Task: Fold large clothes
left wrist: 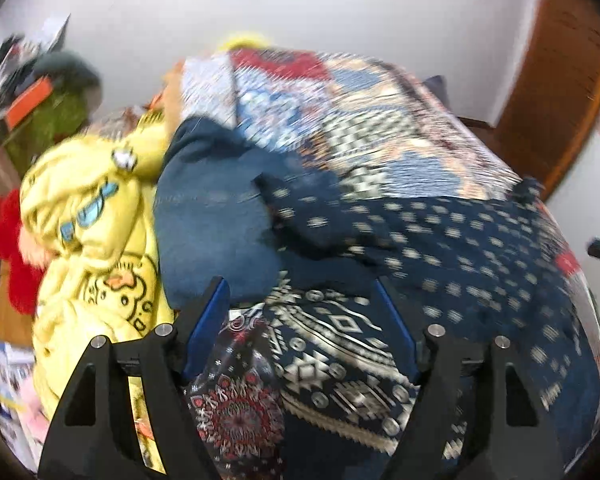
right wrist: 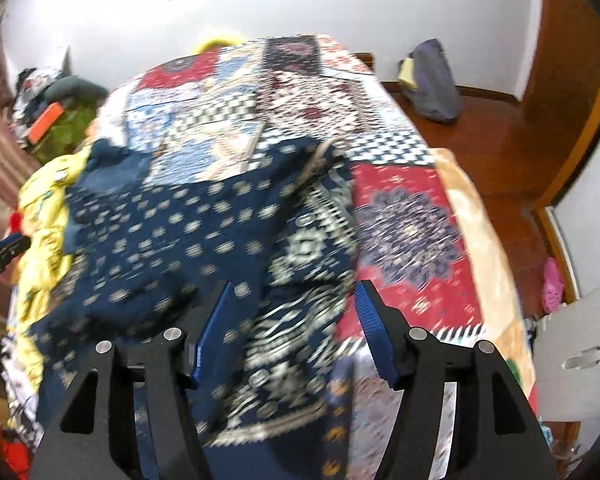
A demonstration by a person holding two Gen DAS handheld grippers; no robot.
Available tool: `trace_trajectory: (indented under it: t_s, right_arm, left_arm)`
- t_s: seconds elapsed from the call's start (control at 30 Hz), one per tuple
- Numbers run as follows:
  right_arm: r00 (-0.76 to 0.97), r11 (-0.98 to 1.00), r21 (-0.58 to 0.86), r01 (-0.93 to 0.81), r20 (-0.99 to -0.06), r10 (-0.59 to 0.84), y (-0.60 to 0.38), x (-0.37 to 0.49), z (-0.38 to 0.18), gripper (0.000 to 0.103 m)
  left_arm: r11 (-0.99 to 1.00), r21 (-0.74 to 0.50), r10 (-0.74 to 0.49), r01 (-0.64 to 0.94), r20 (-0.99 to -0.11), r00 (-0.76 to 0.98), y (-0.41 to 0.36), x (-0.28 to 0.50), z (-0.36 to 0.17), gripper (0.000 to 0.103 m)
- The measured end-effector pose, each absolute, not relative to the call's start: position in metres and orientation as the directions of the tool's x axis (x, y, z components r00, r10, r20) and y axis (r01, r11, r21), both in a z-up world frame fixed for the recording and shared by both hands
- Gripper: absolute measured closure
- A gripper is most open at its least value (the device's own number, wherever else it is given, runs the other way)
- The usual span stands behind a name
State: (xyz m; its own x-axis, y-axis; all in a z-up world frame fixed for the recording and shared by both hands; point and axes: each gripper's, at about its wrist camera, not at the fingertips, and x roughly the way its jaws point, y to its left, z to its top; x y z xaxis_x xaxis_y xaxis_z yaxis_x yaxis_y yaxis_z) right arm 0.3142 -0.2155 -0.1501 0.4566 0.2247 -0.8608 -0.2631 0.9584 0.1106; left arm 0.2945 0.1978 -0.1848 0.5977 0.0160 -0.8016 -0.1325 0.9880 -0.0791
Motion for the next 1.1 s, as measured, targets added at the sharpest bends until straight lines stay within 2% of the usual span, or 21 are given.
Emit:
trace_trajectory:
  t_s: [0.13,0.37,0.53,0.77,0.83,0.9,0.93,0.97,1.03,1.07,1.1]
  right_arm:
    - [0.411,0.968,0.114,-0.223,-0.89,0.199,-0.219,0.343,-0.177,0.044]
    - [0.337,0.963,0.179,-0.202,-0.911,0.24,-0.209,0.388,-0.211,0.045]
    - [0.327,0.941,0.254,-0.226,-0.89,0.319,-0.2,0.417,-0.219,0.044]
    - [0.347,0.93,0.262,-0.259,-0.873,0.343,-0.184,0.446,-0.226,0.045]
    - [0.354,0.927,0.26,-0.269,-0.869,0.346,-0.18,0.449,-0.227,0.051]
    - [0.354,0.921,0.269,-0.281,-0.863,0.36,-0.176,0.45,-0.227,0.064]
    - [0.353,0.918,0.273,-0.287,-0.86,0.367,-0.173,0.45,-0.226,0.069]
    - [0.357,0.916,0.273,-0.295,-0.857,0.371,-0.17,0.449,-0.224,0.077]
    - [0.374,0.921,0.248,-0.301,-0.858,0.353,-0.163,0.452,-0.22,0.083]
    - [0.387,0.922,0.234,-0.307,-0.855,0.346,-0.159,0.452,-0.215,0.087]
    - [0.395,0.923,0.23,-0.309,-0.852,0.345,-0.157,0.455,-0.211,0.09]
  left_arm:
    - [0.972,-0.16,-0.041,-0.171,-0.836,0.547,0.215,0.322,-0.223,0.031]
    - [0.961,-0.172,-0.053,-0.217,-0.884,0.465,0.233,0.365,-0.281,0.031]
    - [0.959,-0.236,-0.133,-0.157,-0.863,0.487,0.231,0.388,-0.287,0.031]
    - [0.921,-0.366,-0.252,-0.131,-0.819,0.516,0.243,0.422,-0.294,0.031]
    - [0.903,-0.403,-0.273,-0.146,-0.805,0.527,0.245,0.431,-0.297,0.031]
    - [0.889,-0.424,-0.276,-0.171,-0.796,0.538,0.248,0.439,-0.3,0.031]
    - [0.882,-0.432,-0.27,-0.19,-0.792,0.548,0.25,0.442,-0.301,0.038]
    - [0.873,-0.445,-0.276,-0.2,-0.788,0.55,0.251,0.445,-0.302,0.051]
    - [0.87,-0.445,-0.271,-0.215,-0.793,0.545,0.247,0.453,-0.303,0.06]
    - [0.883,-0.423,-0.252,-0.204,-0.793,0.555,0.242,0.454,-0.3,0.077]
    - [0.897,-0.404,-0.244,-0.18,-0.791,0.561,0.236,0.455,-0.295,0.088]
